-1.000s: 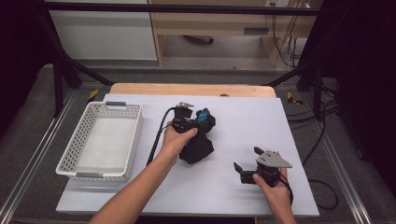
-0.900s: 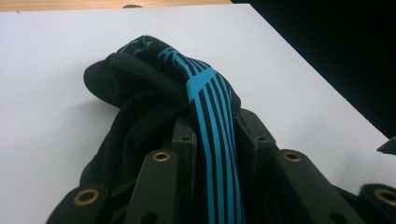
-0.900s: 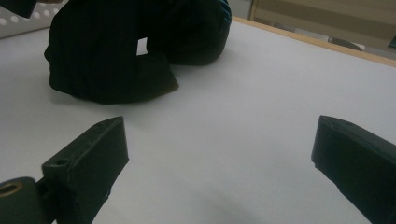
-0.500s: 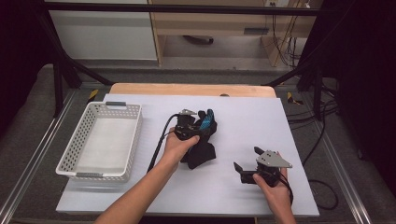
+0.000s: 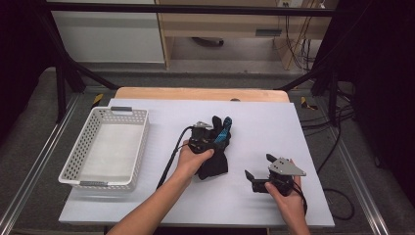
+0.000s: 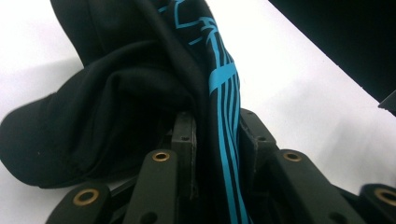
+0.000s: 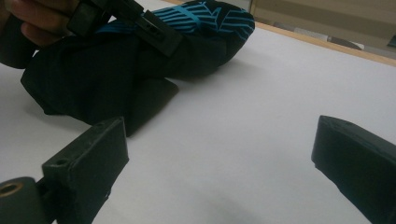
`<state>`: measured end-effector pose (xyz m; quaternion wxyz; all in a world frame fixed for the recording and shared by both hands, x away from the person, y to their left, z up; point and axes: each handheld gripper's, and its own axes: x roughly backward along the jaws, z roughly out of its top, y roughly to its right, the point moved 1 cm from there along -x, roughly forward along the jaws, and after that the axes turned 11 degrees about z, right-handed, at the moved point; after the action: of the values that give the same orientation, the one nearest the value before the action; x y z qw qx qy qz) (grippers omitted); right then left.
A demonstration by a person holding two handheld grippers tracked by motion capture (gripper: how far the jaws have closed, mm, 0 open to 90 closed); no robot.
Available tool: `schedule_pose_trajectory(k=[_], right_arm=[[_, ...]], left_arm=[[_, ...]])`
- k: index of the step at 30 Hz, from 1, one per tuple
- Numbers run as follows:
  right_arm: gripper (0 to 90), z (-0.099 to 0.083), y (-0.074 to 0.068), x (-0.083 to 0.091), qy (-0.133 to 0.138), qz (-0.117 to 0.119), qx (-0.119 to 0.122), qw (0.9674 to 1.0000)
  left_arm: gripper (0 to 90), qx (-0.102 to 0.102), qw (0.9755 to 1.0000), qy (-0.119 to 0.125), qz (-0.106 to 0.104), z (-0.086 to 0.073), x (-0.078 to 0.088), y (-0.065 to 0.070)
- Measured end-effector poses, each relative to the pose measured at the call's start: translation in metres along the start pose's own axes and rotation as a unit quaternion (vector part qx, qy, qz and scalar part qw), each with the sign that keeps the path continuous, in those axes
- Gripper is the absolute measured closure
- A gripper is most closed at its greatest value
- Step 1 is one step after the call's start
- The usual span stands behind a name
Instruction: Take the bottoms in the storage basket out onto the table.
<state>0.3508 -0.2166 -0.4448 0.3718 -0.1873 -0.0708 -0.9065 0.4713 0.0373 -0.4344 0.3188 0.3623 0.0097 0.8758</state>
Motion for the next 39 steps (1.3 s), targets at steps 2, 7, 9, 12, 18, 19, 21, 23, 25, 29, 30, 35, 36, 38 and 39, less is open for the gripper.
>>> schedule_pose_trajectory(k=[2, 7, 9, 12, 18, 19, 21, 23, 25, 29, 30, 35, 36, 38, 39], right_arm=[[4.1, 0.000, 0.000, 0.000, 0.000, 0.000, 0.001, 1.0000], [4.0, 0.000, 0.000, 0.001, 0.002, 0.001, 0.000, 1.0000], [4.0, 0.000, 0.000, 0.000, 0.000, 0.000, 0.000, 1.0000], [4.1, 0.000, 0.000, -0.001, 0.000, -0.001, -0.002, 1.0000], [4.1, 0.000, -0.001, 0.000, 0.000, -0.002, -0.002, 1.0000], [4.1, 0.000, -0.002, 0.000, 0.001, -0.002, -0.003, 1.0000], [4.1, 0.000, -0.002, 0.000, 0.002, -0.002, -0.003, 1.0000], [4.1, 0.000, -0.001, 0.000, 0.001, -0.002, -0.003, 1.0000], [4.1, 0.000, -0.001, 0.000, 0.001, -0.002, -0.003, 1.0000], [4.1, 0.000, 0.000, 0.000, 0.002, -0.003, -0.003, 1.0000], [4.1, 0.000, 0.000, 0.000, 0.002, -0.003, -0.003, 1.0000], [4.1, -0.001, -0.001, 0.000, 0.002, -0.004, -0.005, 1.0000], [4.1, -0.001, -0.001, 0.000, 0.001, -0.004, -0.005, 1.0000], [4.0, -0.001, -0.001, 0.001, 0.002, -0.005, -0.005, 1.0000], [4.1, -0.001, -0.001, 0.001, 0.002, -0.004, -0.005, 1.0000]], left_arm=[[70.9, 0.003, 1.0000, -0.002, 0.003, -0.005, -0.001, -0.002], [71.0, 0.009, 0.9999, 0.002, 0.004, -0.009, -0.001, -0.005], [71.0, 0.008, 0.9999, 0.001, 0.006, -0.009, -0.002, -0.007], [70.9, 0.003, 1.0000, 0.000, 0.009, -0.009, -0.002, -0.007], [70.5, -0.003, 0.9996, 0.000, 0.027, -0.012, 0.001, -0.009], [70.5, 0.000, 0.9995, 0.002, 0.031, -0.013, 0.002, -0.011], [70.4, 0.011, 0.9995, 0.002, 0.030, -0.014, 0.002, -0.014], [70.3, 0.010, 0.9996, 0.001, 0.025, -0.014, 0.001, -0.017], [70.2, 0.008, 0.9997, 0.001, 0.022, -0.014, 0.001, -0.018], [70.2, -0.006, 0.9994, 0.003, 0.034, -0.014, 0.003, -0.018], [70.2, -0.008, 0.9993, 0.002, 0.036, -0.014, 0.003, -0.018], [68.5, -0.010, 0.9995, 0.000, 0.029, -0.015, 0.002, -0.018], [67.9, -0.013, 0.9995, 0.002, 0.029, -0.015, 0.002, -0.018], [66.1, -0.019, 0.9994, 0.008, 0.029, -0.014, 0.003, -0.017], [64.3, -0.023, 0.9992, 0.010, 0.031, -0.014, 0.004, -0.017]])
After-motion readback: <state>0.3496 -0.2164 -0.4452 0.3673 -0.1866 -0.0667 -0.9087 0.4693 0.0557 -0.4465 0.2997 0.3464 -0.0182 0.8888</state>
